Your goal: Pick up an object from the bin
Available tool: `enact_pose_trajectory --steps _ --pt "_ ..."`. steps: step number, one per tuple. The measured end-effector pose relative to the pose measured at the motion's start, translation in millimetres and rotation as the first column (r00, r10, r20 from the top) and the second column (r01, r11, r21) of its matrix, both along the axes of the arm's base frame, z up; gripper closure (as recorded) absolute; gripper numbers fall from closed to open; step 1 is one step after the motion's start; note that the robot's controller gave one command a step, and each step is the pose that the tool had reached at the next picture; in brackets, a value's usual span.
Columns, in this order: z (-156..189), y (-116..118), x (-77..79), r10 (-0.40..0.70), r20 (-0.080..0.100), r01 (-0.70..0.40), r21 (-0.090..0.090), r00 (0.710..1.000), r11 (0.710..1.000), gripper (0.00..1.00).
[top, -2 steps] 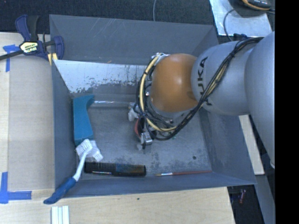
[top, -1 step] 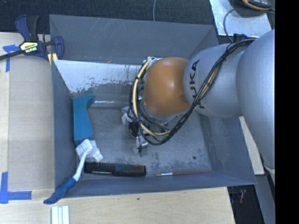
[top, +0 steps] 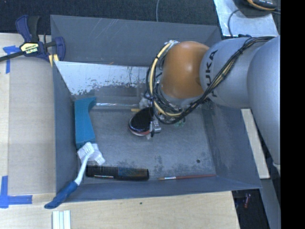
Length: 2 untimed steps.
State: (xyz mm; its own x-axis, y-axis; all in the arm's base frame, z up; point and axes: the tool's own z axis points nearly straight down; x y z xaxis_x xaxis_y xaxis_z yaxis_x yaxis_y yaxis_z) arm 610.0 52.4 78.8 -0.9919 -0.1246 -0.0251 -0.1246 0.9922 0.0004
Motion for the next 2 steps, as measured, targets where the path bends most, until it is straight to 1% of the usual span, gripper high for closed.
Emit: enact_pose_trajectory --steps 1,2 --pt "-6.4 -14.6 -26.8 0.275 -0.012 -0.275 0.0 0.961 0.961 1.0" --pt "-6.4 -14.7 -26.7 0.274 -0.012 -0.275 0.0 0.962 0.962 1.0"
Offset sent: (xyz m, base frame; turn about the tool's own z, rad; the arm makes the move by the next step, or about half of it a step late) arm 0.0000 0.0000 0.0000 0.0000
